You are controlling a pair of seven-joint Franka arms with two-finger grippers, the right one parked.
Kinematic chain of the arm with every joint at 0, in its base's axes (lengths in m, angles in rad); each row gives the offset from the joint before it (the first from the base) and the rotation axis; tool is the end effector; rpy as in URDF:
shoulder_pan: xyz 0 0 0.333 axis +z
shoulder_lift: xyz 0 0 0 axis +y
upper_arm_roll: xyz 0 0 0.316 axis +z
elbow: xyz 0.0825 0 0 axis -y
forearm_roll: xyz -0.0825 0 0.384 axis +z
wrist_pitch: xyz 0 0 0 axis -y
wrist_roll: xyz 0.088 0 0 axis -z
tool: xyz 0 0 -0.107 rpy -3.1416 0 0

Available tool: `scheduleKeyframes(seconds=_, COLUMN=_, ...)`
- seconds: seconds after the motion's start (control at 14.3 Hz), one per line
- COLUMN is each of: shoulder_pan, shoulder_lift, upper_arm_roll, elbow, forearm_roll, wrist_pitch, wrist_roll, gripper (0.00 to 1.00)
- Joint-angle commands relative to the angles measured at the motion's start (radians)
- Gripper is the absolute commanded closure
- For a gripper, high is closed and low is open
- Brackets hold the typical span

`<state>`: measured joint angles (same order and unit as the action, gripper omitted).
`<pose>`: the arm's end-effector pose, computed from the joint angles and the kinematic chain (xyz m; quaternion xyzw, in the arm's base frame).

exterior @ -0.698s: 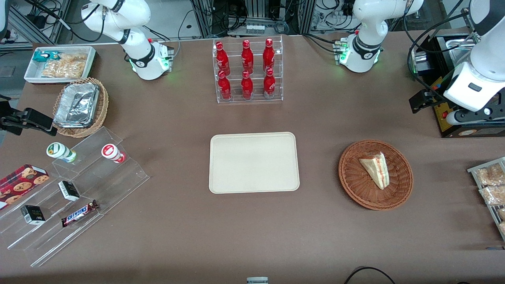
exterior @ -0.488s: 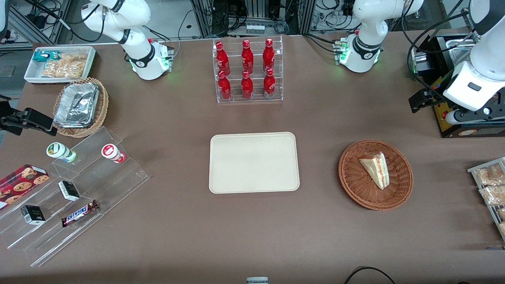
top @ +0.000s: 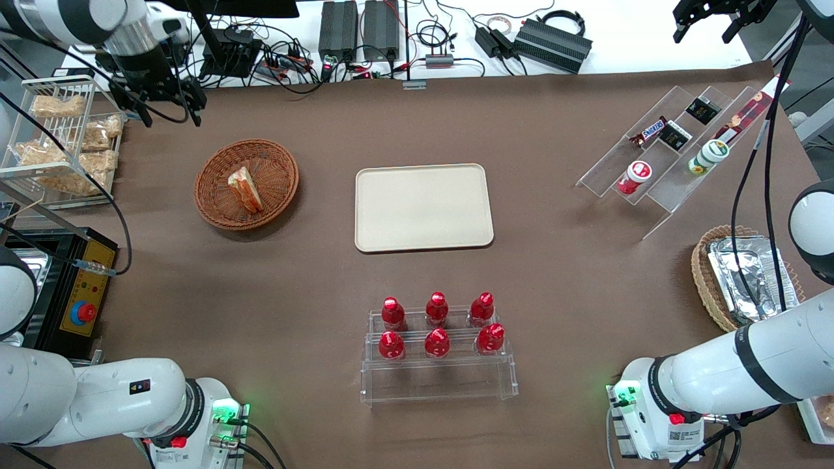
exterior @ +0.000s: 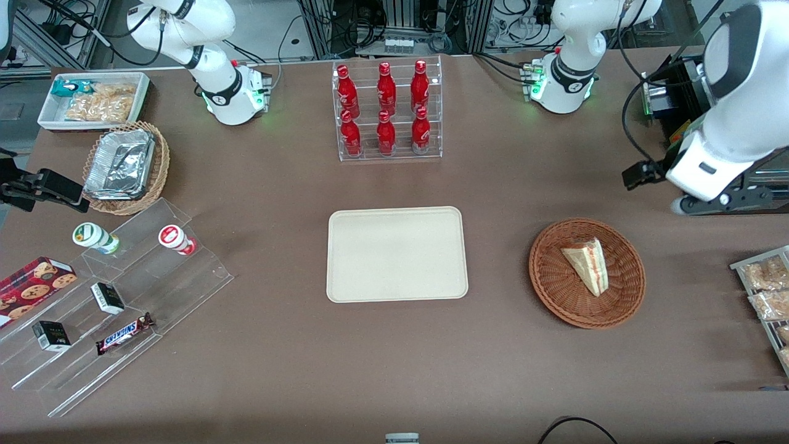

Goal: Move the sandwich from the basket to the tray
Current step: 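Move the left gripper over the wicker basket toward the sandwich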

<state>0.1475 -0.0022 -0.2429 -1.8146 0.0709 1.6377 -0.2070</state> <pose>0.5407 -0.0447 0.5170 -0.9943 -0.0501 0.0809 0.0480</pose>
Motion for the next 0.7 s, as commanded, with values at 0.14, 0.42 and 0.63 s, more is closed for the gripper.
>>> scheduleKeyframes(seconds=0.14, shoulder_pan=0.006, shoulder_lift=0.065, upper_arm_roll=0.069, elbow=-0.228, forearm_roll=-0.005, wrist_pitch=0.305, wrist_roll=-0.015, gripper=0.0)
scheduleKeyframes(seconds=0.42, shoulder_pan=0.001, shoulder_lift=0.201, upper_arm_roll=0.07, elbow=-0.253, forearm_roll=-0.002, wrist_pitch=0.497, wrist_roll=-0.311, gripper=0.0)
scheduleKeyframes(seconds=0.63, shoulder_pan=0.001, shoulder_lift=0.269, upper_arm_roll=0.07, elbow=-0.244, forearm_roll=-0.014, wrist_pitch=0.574, wrist_roll=-0.396, gripper=0.0)
